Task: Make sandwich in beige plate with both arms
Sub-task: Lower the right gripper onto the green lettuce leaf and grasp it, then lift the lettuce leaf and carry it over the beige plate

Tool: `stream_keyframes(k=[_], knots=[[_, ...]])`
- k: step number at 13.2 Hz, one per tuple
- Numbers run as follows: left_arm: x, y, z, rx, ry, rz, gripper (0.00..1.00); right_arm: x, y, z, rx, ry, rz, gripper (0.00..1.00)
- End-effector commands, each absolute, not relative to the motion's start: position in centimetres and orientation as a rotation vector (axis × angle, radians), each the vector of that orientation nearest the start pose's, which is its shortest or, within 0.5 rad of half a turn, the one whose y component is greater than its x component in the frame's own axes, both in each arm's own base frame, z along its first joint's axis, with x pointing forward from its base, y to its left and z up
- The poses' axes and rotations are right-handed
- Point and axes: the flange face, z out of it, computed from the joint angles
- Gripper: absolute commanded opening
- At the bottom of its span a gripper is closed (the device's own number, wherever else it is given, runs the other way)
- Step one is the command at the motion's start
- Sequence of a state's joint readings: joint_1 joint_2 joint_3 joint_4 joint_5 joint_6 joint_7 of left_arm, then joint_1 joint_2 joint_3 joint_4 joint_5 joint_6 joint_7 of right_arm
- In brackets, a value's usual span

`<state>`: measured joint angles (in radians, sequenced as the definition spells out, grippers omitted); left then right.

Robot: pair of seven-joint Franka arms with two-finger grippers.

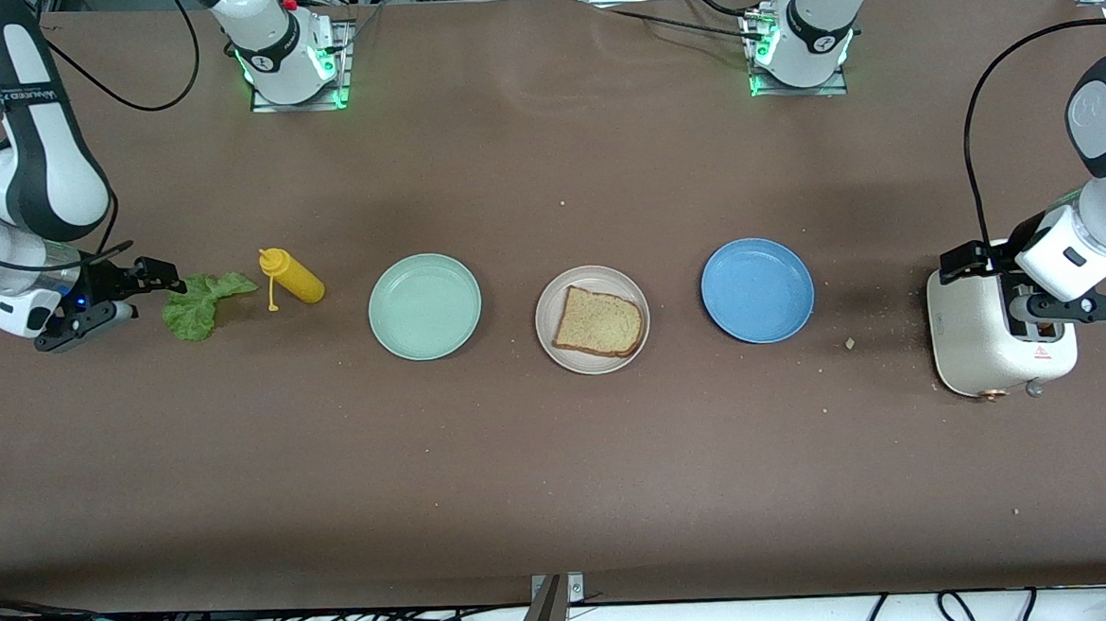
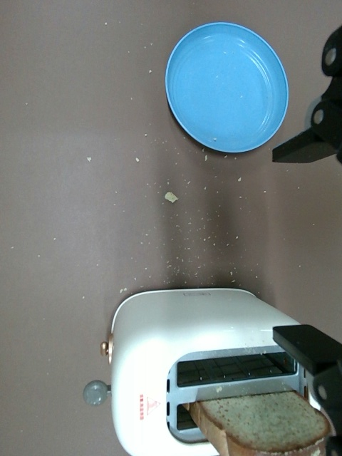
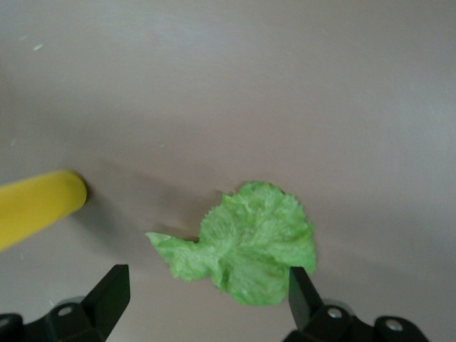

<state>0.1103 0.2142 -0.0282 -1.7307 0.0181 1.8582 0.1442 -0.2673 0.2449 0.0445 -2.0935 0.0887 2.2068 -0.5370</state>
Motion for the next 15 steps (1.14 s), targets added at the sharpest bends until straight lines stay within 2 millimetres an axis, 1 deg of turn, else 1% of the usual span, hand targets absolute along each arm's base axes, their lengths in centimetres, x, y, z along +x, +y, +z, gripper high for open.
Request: stream_keyframes(k=[1,2,4,6,7,8,10,13,15], knots=[[61.2,6.8,45.4,-3.103,0.093,0.124,1.00,55.1,-11.4,28.5,-3.055,-0.171,0.192,0.99],[61.1,7.4,45.4,-3.103,0.077,0.117,1.00,55.2,-10.6,27.9,-3.064,-0.113,0.191,0.99],[61.0,8.6,45.4,-3.105,0.055,0.108,1.00,54.2,-10.0,25.3,-3.075,-0.044,0.229,0.99],[61.0,8.7,45.4,-3.105,0.053,0.108,1.00,52.8,-9.8,23.0,-3.081,-0.036,0.194,0.99],[61.0,8.7,45.4,-3.105,0.053,0.106,1.00,52.1,-9.6,21.5,-3.085,-0.032,0.171,0.99],[61.0,8.7,45.4,-3.105,0.053,0.106,1.00,51.8,-9.5,20.3,-3.087,-0.034,0.149,0.99],[61.1,8.5,45.5,-3.109,0.053,0.103,1.00,51.2,-9.4,19.1,-3.081,-0.029,0.179,0.99],[61.4,8.2,45.3,-3.110,0.060,0.074,1.00,50.5,-9.4,18.5,-3.075,-0.022,0.206,0.98],[61.4,8.2,45.4,-3.109,0.060,0.071,1.00,50.1,-9.7,18.1,-3.072,-0.009,0.223,0.82]])
